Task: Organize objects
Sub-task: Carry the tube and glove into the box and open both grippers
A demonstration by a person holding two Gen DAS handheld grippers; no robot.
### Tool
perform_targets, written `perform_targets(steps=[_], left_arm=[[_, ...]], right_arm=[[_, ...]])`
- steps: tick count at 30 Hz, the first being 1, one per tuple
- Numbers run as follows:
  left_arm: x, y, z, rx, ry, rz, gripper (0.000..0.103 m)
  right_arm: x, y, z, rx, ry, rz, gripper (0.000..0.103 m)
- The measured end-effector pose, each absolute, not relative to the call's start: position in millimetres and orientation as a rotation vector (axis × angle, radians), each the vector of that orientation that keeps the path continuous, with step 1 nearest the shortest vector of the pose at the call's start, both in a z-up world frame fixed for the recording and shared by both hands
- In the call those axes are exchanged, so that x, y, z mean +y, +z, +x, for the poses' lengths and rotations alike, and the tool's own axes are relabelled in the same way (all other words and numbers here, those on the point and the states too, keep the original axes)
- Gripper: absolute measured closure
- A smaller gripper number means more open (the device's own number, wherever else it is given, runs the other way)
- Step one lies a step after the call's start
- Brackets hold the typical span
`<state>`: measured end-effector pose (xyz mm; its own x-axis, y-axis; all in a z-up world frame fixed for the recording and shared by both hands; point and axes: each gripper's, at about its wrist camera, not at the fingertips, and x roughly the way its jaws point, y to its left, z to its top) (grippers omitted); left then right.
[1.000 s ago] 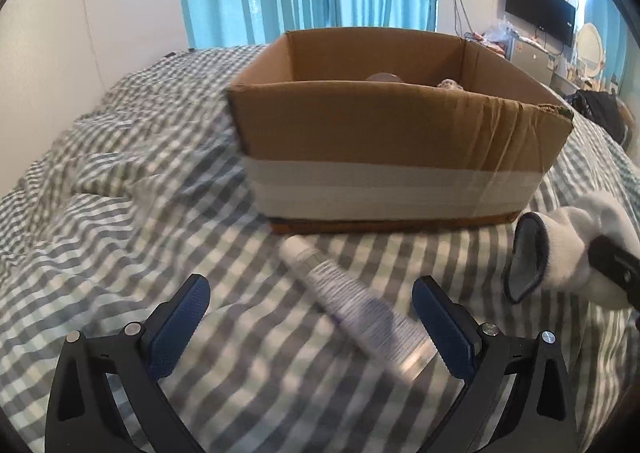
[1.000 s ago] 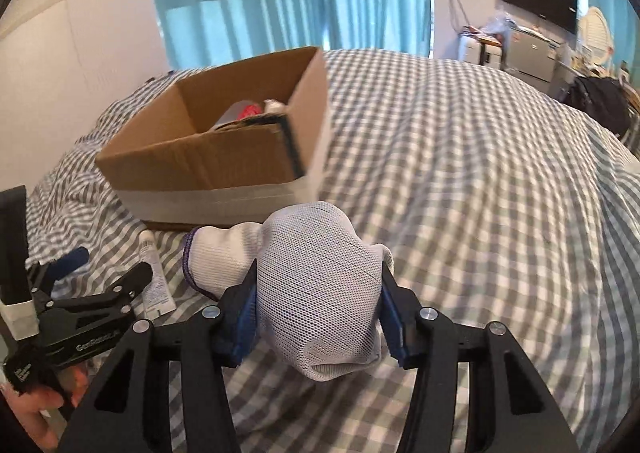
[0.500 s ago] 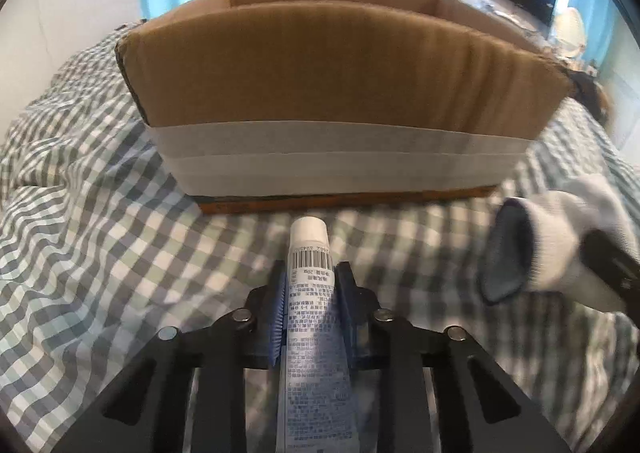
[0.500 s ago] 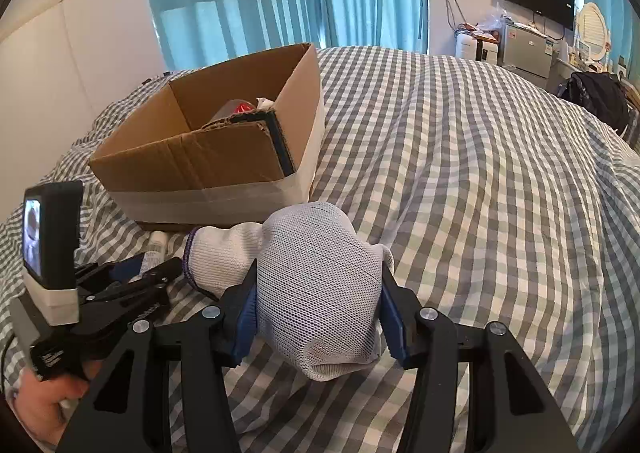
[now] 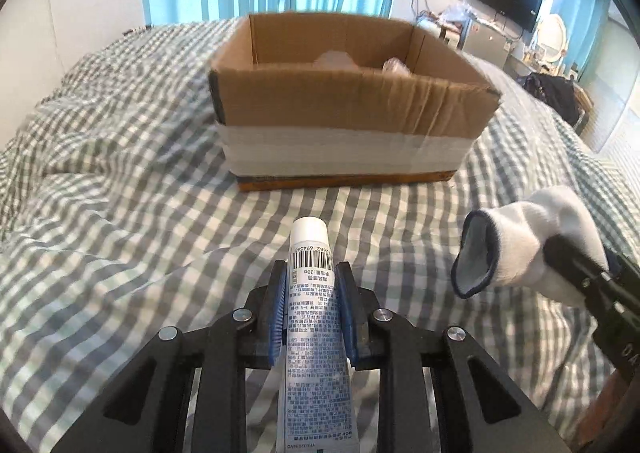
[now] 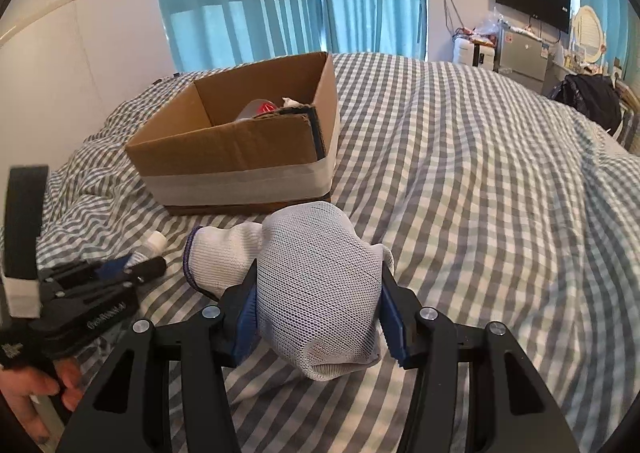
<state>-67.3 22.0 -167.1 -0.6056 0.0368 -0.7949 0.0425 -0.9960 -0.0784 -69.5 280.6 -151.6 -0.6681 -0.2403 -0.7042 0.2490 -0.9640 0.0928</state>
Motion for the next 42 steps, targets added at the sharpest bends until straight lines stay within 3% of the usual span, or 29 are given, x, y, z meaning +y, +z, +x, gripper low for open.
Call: perform_targets(steps=[13, 28, 35, 42], left_arm=[[8, -87, -55, 0.125, -2.946, 1.172, 0.079], [-10, -19, -126, 0.161, -3.004, 0.972, 0.079], [-15, -14, -175, 0.148, -3.010, 0.936, 0.079], [-11, -43, -217, 0.115, -2.998, 0.986, 0.079]], right_arm=[[262, -87, -22, 0.066, -2.702, 0.936, 0.051], [234, -5, -79, 0.102, -2.700, 0.718, 0.051], [215, 16, -132, 0.092, -2.697, 0.658, 0.051], [200, 6, -187, 0.082, -2.688, 0.663, 0.051]])
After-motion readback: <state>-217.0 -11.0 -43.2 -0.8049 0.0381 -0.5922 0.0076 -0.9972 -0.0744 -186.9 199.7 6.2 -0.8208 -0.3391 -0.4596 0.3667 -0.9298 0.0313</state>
